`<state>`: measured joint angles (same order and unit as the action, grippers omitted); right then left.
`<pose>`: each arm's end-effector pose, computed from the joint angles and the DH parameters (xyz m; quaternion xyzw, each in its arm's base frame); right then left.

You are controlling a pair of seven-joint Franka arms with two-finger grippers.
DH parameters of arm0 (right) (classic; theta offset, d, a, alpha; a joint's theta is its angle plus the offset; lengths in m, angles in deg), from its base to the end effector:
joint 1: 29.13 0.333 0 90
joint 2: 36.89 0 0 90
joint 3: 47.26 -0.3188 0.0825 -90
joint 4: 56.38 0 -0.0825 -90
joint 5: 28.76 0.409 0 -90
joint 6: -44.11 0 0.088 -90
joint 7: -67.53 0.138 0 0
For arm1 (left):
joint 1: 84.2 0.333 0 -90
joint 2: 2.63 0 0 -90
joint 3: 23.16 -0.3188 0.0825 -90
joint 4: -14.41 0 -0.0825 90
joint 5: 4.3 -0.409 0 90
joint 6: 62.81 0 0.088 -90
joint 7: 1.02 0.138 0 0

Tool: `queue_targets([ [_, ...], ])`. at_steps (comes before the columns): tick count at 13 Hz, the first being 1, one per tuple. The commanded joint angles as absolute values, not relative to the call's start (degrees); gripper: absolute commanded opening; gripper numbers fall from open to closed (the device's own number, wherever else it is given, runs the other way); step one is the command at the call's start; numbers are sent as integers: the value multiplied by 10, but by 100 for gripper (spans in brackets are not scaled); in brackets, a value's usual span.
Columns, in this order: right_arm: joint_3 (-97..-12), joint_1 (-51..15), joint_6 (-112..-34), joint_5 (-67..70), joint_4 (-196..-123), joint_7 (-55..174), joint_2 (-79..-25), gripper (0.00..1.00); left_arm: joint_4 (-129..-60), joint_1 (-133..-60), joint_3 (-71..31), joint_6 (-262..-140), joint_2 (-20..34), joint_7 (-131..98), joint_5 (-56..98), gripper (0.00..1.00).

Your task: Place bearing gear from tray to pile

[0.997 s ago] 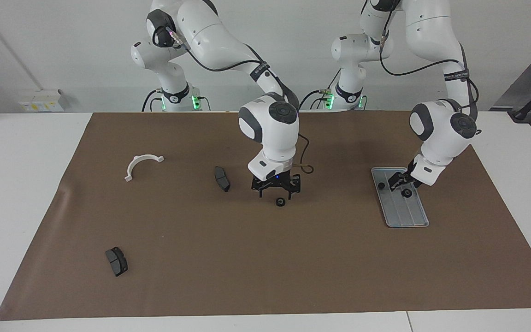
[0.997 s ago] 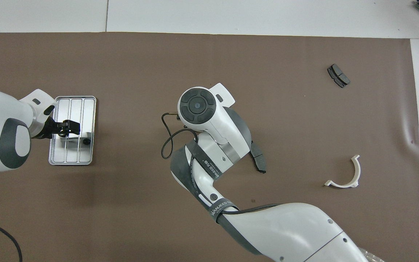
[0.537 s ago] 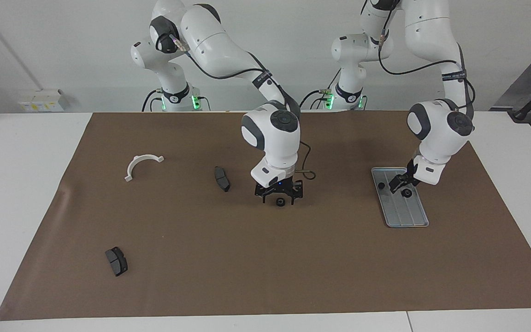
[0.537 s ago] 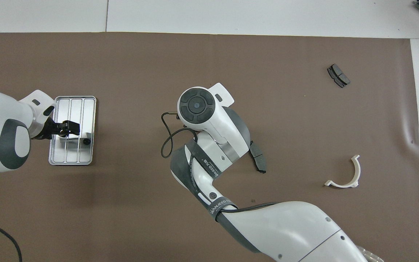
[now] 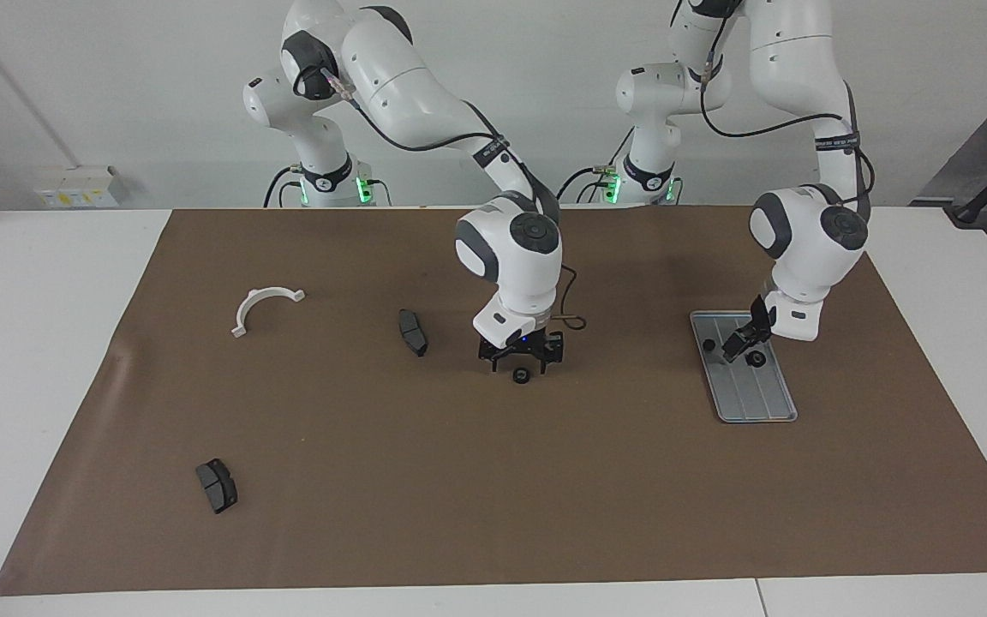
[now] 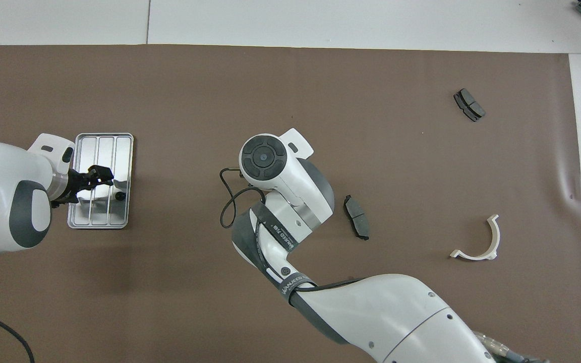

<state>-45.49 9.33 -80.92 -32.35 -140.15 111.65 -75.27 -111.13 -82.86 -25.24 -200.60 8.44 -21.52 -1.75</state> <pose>0.5999 0.4463 0.2509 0.9981 -0.0439 0.0422 0.0108 0.5730 0.0332 0.2534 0.9747 0.2228 0.0086 0.0131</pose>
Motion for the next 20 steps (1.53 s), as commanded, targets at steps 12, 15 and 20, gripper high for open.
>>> queue_targets([
  [12,-460,91,-861,-320,-1440,1114,-736,66,-1137,-816,-249,-2056,73,-265,-16,65],
  [15,-460,92,-859,-320,-1447,1114,-734,59,-1138,-816,-249,-2056,74,-262,-16,55],
  [20,-460,91,-855,-319,-1443,1113,-734,0,-1137,-815,-249,-2057,75,-256,-16,39],
])
